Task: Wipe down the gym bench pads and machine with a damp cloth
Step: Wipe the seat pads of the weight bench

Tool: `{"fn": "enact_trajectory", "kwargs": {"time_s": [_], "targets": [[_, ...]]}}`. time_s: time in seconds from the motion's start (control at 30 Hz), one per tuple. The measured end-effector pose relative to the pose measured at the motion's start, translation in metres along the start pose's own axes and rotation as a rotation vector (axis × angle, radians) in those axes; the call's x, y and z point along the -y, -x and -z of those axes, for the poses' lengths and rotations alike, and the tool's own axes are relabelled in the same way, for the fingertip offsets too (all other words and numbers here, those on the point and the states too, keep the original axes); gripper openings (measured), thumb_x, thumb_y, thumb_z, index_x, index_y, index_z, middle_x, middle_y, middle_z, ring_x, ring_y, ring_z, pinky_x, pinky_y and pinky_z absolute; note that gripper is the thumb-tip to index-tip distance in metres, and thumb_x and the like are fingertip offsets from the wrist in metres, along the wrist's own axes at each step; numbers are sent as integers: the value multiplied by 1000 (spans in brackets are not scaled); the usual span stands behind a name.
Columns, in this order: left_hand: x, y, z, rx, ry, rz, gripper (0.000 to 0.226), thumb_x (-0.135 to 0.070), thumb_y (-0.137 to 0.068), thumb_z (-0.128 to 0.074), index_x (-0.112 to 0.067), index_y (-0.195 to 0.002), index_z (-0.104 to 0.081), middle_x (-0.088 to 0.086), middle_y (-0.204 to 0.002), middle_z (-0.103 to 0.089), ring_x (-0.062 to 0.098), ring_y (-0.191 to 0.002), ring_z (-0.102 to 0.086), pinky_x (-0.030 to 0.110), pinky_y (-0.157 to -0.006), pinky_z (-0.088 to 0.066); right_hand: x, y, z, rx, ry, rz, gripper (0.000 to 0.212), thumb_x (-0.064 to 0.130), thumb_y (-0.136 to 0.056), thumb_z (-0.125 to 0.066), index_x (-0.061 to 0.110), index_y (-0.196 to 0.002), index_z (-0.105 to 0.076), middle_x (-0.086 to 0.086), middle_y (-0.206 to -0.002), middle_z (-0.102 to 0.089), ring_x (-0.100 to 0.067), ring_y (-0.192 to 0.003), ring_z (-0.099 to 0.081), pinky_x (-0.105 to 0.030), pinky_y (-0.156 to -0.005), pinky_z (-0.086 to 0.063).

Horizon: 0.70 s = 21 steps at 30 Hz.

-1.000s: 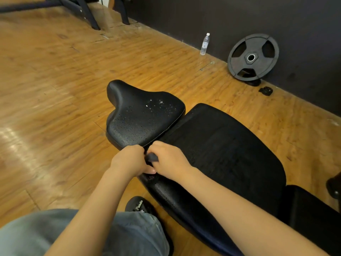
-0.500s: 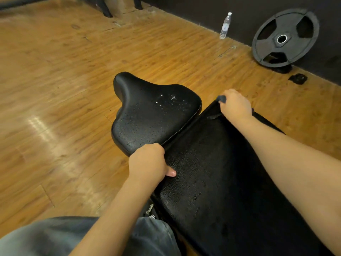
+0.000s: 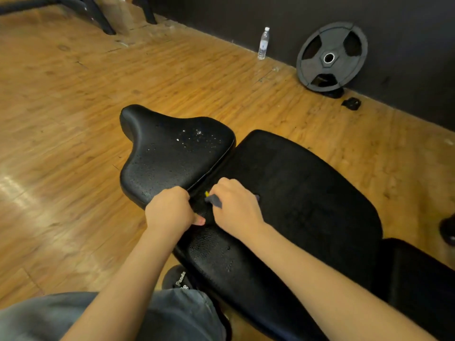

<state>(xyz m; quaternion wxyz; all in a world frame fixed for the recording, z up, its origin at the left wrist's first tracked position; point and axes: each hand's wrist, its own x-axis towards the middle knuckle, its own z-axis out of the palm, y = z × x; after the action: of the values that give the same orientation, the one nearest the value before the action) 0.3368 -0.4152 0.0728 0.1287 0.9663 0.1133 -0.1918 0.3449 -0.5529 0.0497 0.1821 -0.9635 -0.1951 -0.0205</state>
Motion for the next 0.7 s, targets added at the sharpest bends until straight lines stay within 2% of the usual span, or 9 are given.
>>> {"fn": "enact_trajectory", "kwargs": {"time_s": [0.07,0.2,0.27,0.33,0.4,0.5,0.6,0.7], "targets": [[0,1,0,15,14,2,64,-46,-68,-80,-17,-122,-60,7,-112,-63,27,-106,-59,33,-78,-48,2,24,2,-30,-42,30,13,19,-87,-54,11,-94,-61,-3,-97,-53,-23,-95,-50,-35,-69,-41],[-1,5,0,-2,22,-13,61,-45,-70,-79,-14,-119,-62,10,-114,-63,29,-108,-58,35,-80,-47,-6,75,-1,-88,-27,89,31,44,-85,-48,16,-91,-62,4,-89,-54,-15,-84,-49,-28,-65,-41],[-1,7,0,8,22,-13,60,-44,-73,-78,-12,-121,-61,11,-116,-62,29,-109,-58,36,-81,-47,-20,101,-1,-114,-44,88,26,40,-85,-47,18,-91,-61,7,-87,-52,-10,-81,-45,-22,-64,-40],[-1,8,0,28,23,-22,57,-42,-76,-76,-11,-120,-60,10,-113,-63,29,-106,-58,36,-79,-46,-40,123,2,-151,-57,50,23,35,-85,-47,18,-90,-62,8,-85,-50,-8,-79,-44,-23,-62,-44],[-1,8,0,45,19,-38,52,-42,-79,-73,-9,-117,-61,9,-106,-63,27,-99,-58,34,-75,-45,-65,139,7,-190,-64,-16,20,31,-86,-51,17,-90,-64,7,-84,-52,-11,-78,-48,-29,-61,-47],[1,9,1,60,16,-61,46,-41,-81,-71,-9,-112,-62,5,-92,-58,23,-88,-54,32,-72,-43,-107,146,14,-279,-19,-131,11,17,-83,-62,12,-92,-67,1,-84,-58,-20,-78,-54,-30,-68,-45],[1,9,0,38,8,-76,46,-41,-81,-72,-9,-112,-63,6,-96,-61,25,-95,-58,33,-73,-45,-135,131,24,-358,-5,-369,11,10,-86,-63,10,-96,-68,-3,-88,-56,-23,-85,-52,-28,-70,-40],[0,7,0,25,-1,-67,52,-42,-78,-74,-10,-117,-62,7,-106,-64,26,-101,-59,33,-75,-46,-142,98,26,-455,6,-605,18,14,-94,-52,6,-103,-66,-10,-102,-56,-26,-98,-46,-34,-77,-41]]}}
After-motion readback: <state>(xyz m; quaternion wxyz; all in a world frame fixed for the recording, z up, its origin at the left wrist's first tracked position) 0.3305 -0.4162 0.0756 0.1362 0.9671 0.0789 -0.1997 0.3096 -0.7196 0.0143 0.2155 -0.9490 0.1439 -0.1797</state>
